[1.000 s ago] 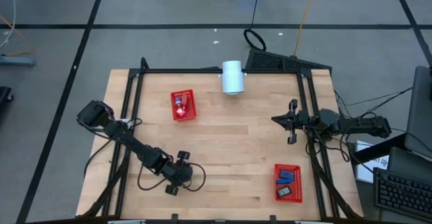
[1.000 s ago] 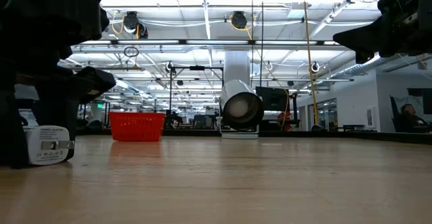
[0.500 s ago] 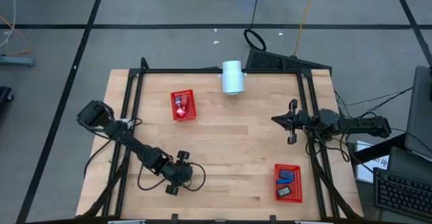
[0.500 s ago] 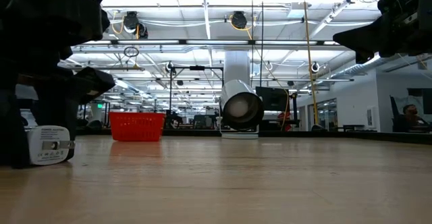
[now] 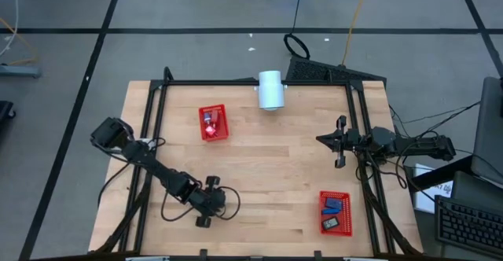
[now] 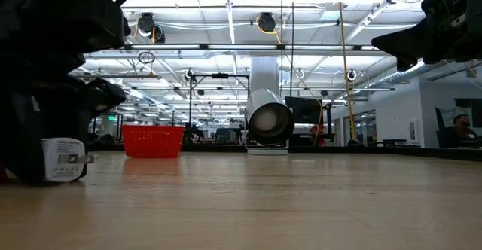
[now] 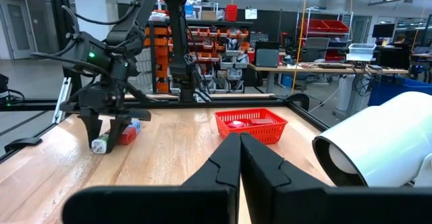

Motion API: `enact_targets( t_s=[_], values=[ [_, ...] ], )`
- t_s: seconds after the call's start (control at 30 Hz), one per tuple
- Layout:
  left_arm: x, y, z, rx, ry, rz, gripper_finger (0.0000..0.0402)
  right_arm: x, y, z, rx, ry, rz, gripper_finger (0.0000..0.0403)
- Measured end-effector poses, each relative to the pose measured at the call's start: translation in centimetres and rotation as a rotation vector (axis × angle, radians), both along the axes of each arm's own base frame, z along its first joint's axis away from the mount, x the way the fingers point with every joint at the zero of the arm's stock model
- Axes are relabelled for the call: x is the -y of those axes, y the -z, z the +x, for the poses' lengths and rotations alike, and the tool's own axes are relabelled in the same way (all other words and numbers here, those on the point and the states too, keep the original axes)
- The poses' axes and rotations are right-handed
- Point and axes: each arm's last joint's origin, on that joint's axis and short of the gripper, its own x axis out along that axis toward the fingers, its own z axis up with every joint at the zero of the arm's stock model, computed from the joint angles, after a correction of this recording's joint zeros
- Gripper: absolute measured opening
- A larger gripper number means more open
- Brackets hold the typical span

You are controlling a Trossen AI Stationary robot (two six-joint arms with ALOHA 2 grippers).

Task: Pick & Place Office items
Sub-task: Put the green charger adapter into the top red bin

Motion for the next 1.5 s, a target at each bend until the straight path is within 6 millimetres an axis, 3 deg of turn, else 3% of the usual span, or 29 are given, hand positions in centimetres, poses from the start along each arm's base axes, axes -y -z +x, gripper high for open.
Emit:
enact_targets(
  t_s=[0.13,0.33,0.6,0.87,1.0,1.17,1.3,1.5],
  values=[
    [-0.4,-0.1,0.5,0.038,-0.094,-0.002,0.0165,0.0,0.0,0.0,0.0,0.0,0.0,0.0],
    [-2.6,-0.3,1.8,0.111,-0.355,0.022,0.0179,0.0,0.0,0.0,0.0,0.0,0.0,0.0],
    [-5.5,-1.1,4.2,0.199,-0.421,-0.039,0.0106,0.0,0.0,0.0,0.0,0.0,0.0,0.0],
    [-7.0,-0.8,4.3,0.116,-0.438,-0.086,0.004,0.0,0.0,0.0,0.0,0.0,0.0,0.0],
    [-7.2,-2.0,4.2,0.133,-0.448,-0.122,0.0068,0.0,0.0,0.0,0.0,0.0,0.0,0.0],
    [-6.9,-3.8,4.0,0.16,-0.482,-0.185,0.0152,0.0,0.0,0.0,0.0,0.0,0.0,0.0],
    [-5.4,-4.3,3.6,0.11,-0.355,-0.219,0.0214,0.0,0.0,0.0,0.001,0.0,0.0,0.0],
    [-4.0,-3.6,2.2,0.089,-0.387,-0.054,0.0222,0.0,0.0,0.0,-0.001,0.0,0.0,0.0]
  ],
)
